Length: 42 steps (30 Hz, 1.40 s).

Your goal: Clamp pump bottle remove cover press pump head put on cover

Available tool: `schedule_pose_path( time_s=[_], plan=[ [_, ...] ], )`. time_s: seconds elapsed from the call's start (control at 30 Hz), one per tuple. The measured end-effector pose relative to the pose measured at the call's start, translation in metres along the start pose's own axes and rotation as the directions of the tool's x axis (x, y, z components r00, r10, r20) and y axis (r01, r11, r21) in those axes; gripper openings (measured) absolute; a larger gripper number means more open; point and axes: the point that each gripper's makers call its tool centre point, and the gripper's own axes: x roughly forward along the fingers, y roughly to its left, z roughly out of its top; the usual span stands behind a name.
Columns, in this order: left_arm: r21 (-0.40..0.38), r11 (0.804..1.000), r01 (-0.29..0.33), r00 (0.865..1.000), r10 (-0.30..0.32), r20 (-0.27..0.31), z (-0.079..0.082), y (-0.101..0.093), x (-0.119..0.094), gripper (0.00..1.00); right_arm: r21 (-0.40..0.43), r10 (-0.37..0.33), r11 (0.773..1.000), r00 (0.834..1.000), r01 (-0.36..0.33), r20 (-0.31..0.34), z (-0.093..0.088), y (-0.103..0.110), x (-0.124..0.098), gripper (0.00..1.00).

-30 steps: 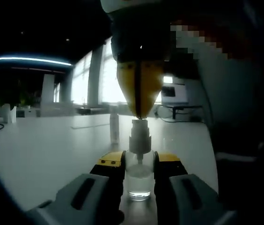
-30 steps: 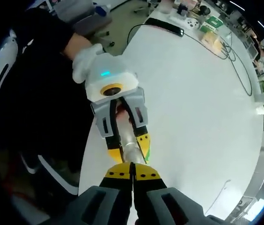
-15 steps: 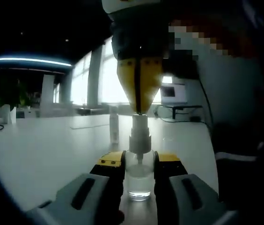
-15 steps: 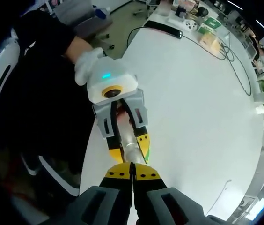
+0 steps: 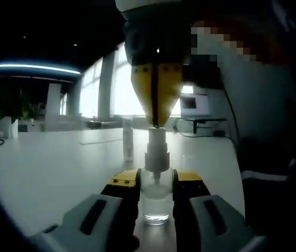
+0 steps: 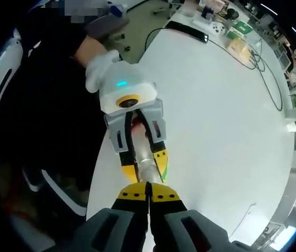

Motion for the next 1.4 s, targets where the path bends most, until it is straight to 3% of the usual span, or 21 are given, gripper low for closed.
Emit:
schedule_pose_path(
  time_s=[1.4],
  plan=[
    [-0.007, 1.000, 0.005, 1.000, -0.005, -0.001, -0.0014, 0.0001, 0.0015, 0.15, -0.003, -0.005, 1.000, 1.000, 0.005, -0.009, -0.0020, -0.0011, 0.0014, 0.00]
  ],
)
